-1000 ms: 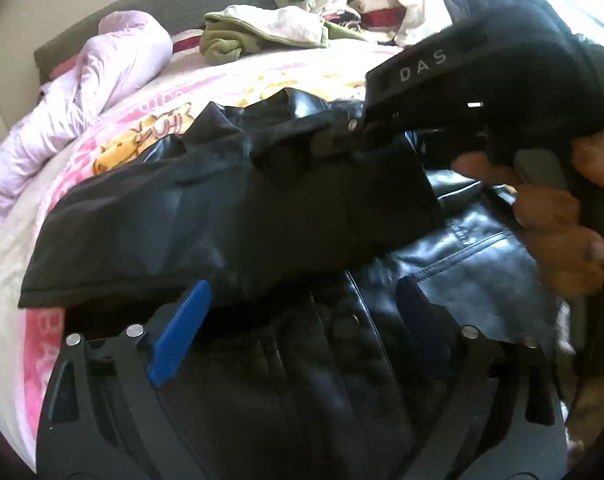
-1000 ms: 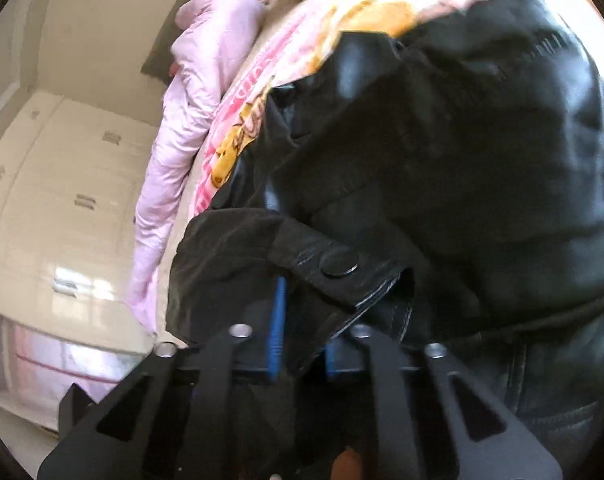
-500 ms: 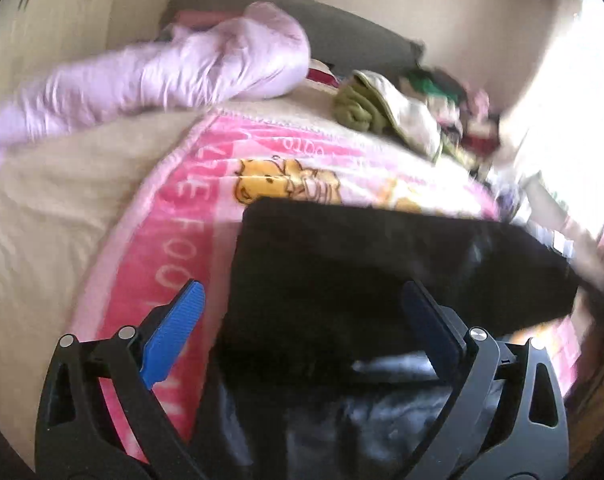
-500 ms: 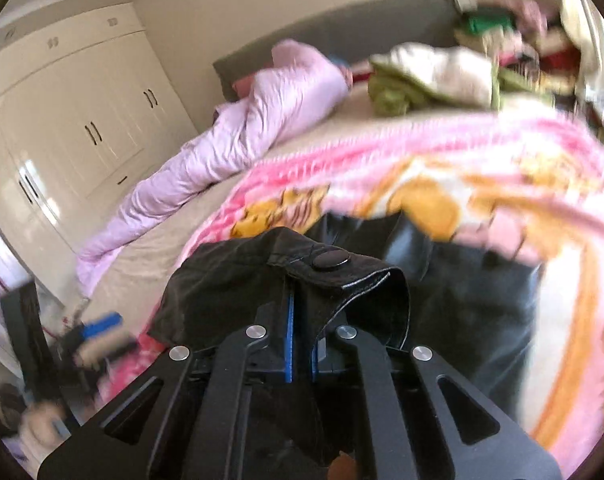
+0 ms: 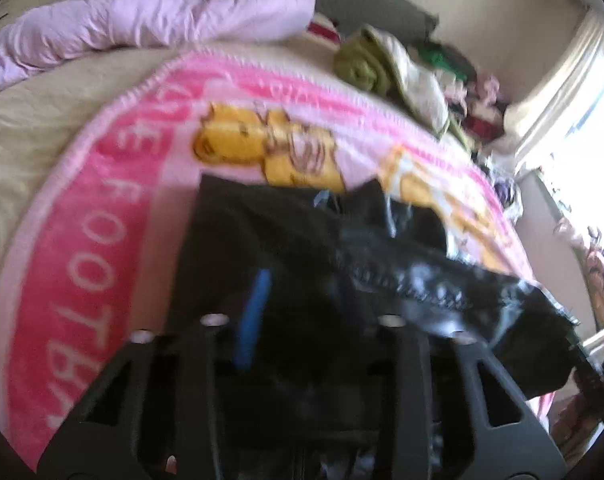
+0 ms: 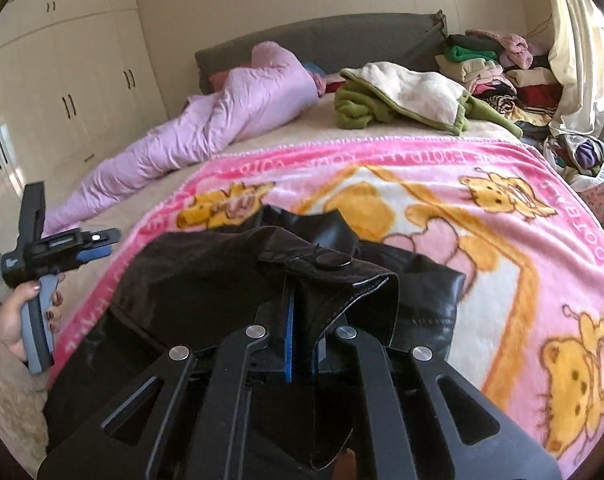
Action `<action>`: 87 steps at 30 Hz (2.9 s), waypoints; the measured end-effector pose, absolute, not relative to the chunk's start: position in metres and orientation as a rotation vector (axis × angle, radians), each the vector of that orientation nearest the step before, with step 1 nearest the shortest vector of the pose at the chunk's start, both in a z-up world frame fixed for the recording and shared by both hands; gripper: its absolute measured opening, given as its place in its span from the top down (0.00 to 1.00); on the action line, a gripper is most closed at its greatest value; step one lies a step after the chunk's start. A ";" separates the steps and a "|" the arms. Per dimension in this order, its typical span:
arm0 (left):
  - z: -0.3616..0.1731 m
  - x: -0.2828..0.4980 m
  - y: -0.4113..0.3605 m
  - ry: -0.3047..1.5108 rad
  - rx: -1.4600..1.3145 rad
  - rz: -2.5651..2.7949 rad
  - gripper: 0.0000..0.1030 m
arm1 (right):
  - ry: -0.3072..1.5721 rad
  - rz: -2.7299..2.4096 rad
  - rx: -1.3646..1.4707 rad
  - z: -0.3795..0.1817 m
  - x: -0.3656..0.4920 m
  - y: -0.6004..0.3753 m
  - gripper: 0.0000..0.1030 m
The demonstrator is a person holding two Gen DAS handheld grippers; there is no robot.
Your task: Fold large clothes
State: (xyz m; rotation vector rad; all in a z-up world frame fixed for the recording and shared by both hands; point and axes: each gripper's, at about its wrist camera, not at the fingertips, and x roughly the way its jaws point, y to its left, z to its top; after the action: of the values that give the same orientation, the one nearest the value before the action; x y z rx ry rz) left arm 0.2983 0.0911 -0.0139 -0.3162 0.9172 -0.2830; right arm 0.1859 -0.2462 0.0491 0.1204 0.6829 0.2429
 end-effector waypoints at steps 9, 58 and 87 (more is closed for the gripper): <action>-0.056 0.296 0.055 0.977 -0.127 -0.240 0.89 | 0.762 0.178 0.101 0.017 0.190 -0.256 0.86; -0.060 0.272 0.013 0.982 -0.091 -0.400 0.88 | 0.961 0.123 0.059 -0.041 0.258 -0.200 0.45; -0.035 0.221 0.025 0.930 -0.084 -0.408 0.83 | 0.804 0.198 0.096 -0.003 0.168 -0.204 0.45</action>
State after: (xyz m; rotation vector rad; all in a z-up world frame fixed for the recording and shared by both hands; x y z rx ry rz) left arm 0.2205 0.0251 -0.0353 -0.0837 0.9304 -0.4083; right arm 0.1684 -0.2041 -0.0031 0.0958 0.8041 0.1983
